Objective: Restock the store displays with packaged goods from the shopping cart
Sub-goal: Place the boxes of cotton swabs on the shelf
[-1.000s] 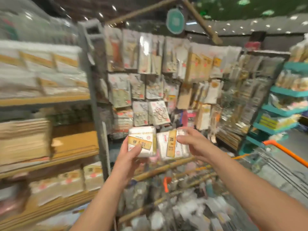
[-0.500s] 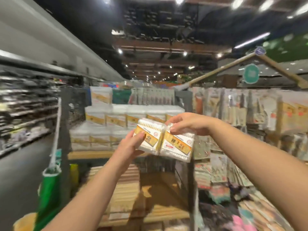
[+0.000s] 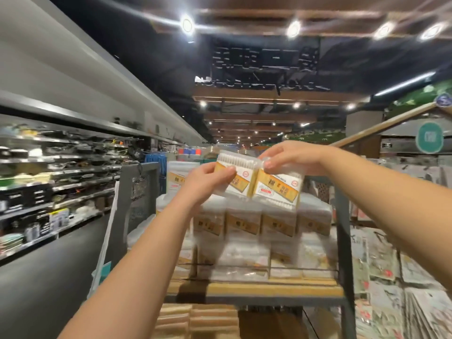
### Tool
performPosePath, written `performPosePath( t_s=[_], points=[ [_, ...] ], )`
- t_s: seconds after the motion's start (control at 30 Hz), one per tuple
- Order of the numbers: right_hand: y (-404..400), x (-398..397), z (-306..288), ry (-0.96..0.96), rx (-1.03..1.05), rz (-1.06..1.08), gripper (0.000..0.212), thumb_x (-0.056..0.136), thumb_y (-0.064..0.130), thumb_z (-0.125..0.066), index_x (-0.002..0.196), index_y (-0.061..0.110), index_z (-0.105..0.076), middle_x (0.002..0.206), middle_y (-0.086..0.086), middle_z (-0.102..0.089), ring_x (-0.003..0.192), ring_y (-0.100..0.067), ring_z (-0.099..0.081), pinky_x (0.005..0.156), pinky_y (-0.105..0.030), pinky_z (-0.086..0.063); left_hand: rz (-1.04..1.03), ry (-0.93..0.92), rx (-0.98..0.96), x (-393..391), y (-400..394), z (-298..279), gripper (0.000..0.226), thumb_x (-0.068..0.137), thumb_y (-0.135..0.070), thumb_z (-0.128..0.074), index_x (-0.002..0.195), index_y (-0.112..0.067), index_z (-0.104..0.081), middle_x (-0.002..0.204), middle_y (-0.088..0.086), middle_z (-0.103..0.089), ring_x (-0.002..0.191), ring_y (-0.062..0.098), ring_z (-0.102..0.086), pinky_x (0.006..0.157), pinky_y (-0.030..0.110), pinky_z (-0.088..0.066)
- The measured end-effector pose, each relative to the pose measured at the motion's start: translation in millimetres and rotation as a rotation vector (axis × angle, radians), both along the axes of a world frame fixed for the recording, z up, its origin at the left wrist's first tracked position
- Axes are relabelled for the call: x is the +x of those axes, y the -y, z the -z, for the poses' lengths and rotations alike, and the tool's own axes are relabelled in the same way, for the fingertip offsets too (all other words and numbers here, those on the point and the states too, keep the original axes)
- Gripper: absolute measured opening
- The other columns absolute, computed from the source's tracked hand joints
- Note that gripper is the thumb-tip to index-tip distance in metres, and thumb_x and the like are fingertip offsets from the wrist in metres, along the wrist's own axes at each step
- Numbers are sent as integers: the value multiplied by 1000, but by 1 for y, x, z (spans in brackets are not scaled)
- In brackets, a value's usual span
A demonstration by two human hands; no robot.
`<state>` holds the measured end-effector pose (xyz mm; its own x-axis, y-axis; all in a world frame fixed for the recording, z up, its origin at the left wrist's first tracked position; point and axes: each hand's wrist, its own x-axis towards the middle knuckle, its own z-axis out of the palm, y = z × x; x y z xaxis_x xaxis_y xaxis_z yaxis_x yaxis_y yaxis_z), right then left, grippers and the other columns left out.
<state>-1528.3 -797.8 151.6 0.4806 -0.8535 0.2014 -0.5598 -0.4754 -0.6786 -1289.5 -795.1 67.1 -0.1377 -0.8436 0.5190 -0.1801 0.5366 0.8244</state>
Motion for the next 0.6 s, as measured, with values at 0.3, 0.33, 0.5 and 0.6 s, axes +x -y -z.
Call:
performPosePath(
  t_s=[0.3,0.33,0.5,0.6],
  points=[
    [71,8,-7,-244,-179,94,47,87,32,-72,126,8,-64,128,-5,-65,119,-23,-61,109,-40,-41,-338,222,22,-11,60,-8,22,90,-44,-65,101,-26,-73,90,-12,-75,87,11,-68,82,37,-55],
    [76,7,-6,-270,-189,106,50,88,32,-70,131,9,-61,134,-3,-61,123,-21,-57,110,-38,-39,-364,249,23,-11,62,-6,22,89,-44,-66,101,-27,-73,88,-12,-75,84,9,-69,79,35,-55],
    [93,7,0,-354,-200,81,65,89,37,-69,145,13,-45,148,1,-47,133,-18,-47,111,-32,-33,-492,377,6,-17,65,-2,18,89,-37,-69,96,-21,-71,87,-9,-72,82,15,-69,77,39,-59],
    [98,14,-6,-442,-232,59,68,90,35,-69,147,11,-41,151,-1,-45,136,-18,-45,110,-28,-31,-543,351,-18,-14,59,2,32,86,-39,-72,112,-22,-64,108,-11,-66,99,15,-63,76,30,-54]
  ],
)
